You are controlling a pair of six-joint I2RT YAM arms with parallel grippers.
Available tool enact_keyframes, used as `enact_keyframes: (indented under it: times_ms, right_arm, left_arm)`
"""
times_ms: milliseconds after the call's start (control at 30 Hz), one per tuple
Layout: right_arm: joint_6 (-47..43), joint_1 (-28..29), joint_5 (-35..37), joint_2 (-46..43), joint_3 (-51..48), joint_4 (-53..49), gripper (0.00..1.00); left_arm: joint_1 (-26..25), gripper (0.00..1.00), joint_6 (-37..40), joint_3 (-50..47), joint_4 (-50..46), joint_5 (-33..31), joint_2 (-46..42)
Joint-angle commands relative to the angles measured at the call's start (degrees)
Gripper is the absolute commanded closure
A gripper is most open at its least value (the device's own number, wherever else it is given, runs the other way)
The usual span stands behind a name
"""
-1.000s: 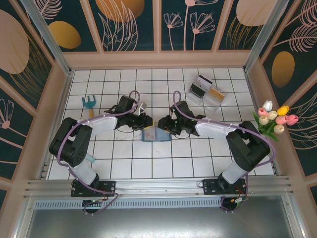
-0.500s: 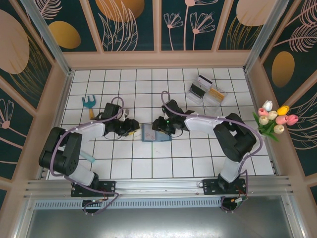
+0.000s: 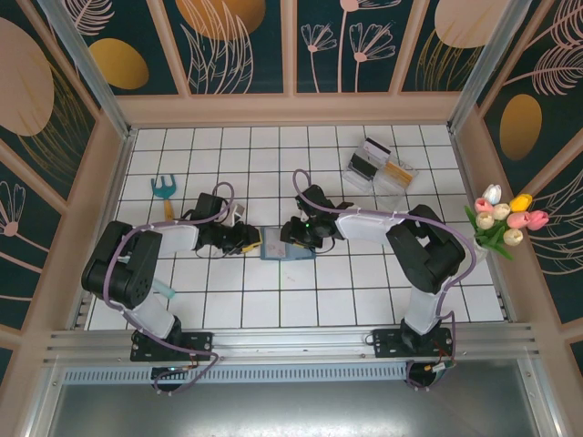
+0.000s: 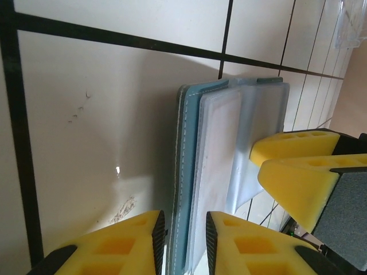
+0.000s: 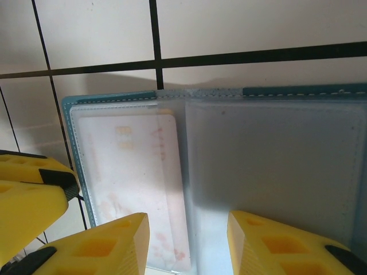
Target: Take the credit cards out of the card holder
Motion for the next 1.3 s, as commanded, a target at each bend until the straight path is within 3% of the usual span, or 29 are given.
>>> enact_keyframes:
  times_ms: [0, 400, 600, 767, 933, 1067, 1267]
  right_arm:
    - [-0.61, 0.19, 0.72, 0.75, 0.79, -1.10, 0.58]
    - [0.00, -0.18, -2.35, -2.07, -2.14, 4.65, 0.58]
    - [2.18, -1.30, -6.20, -5.76, -7.17, 12.70, 0.52]
    - [2.60, -2.35, -6.02, -10.78, -11.14, 15.82, 0.44]
    - [1.28, -2.40, -7.76, -9.99, -10.22, 15.44, 0.39]
    - [2.10, -2.49, -8.59, -8.13, -9.11, 16.28, 0.39]
    - [1.89, -2.80, -7.97, -6.37, -8.15, 14.99, 0.47]
  left_arm:
    - [-0.18, 0.72, 0.33, -0.13, 2.37, 1.90, 1.71]
    - [-2.03, 0.88, -4.74, -1.56, 11.89, 8.54, -0.03]
    - [-5.05, 1.00, -5.48, 1.11, 11.53, 6.24, -0.36]
    - [-5.31, 1.00, -5.82, 2.27, 11.68, 5.91, -1.44]
    - [-5.64, 1.00, -5.22, 3.28, 10.99, 6.26, -2.37]
    - [-5.68, 1.00, -4.62, 3.47, 10.06, 6.10, -2.91]
    - [-5.67, 1.00, -4.12, 3.78, 8.98, 5.68, -2.65]
